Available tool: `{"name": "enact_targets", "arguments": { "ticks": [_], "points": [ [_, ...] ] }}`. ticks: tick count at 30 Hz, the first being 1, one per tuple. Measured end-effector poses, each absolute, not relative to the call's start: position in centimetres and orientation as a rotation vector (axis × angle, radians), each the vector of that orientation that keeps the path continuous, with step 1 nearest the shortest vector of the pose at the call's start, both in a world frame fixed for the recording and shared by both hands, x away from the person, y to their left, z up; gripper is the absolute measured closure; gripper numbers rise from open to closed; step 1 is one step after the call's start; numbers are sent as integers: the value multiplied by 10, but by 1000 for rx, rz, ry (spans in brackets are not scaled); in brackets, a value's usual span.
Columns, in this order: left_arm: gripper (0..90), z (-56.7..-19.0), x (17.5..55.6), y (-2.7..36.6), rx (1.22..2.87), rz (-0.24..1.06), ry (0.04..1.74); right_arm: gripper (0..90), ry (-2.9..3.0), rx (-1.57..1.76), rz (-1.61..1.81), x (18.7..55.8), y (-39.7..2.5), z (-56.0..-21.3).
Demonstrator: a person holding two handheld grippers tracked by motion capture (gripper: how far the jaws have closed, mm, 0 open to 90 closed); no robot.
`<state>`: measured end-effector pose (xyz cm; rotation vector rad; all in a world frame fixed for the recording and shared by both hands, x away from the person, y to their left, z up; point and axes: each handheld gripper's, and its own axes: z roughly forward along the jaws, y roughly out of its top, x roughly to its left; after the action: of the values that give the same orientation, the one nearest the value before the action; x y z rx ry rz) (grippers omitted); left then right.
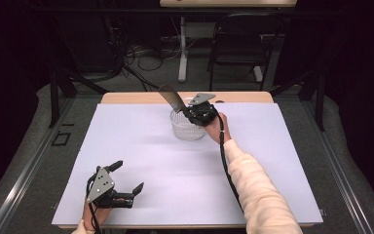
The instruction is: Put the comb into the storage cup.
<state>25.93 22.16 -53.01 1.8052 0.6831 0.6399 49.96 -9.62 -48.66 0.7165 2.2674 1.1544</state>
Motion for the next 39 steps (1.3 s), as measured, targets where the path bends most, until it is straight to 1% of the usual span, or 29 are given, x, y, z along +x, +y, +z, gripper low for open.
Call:
{"name": "enact_targets", "arguments": {
  "ticks": [39],
  "points": [
    [6, -529, 258, 222, 1800, 646, 673, 717, 2348, 702, 1063, 502, -93, -491]
  ]
}}
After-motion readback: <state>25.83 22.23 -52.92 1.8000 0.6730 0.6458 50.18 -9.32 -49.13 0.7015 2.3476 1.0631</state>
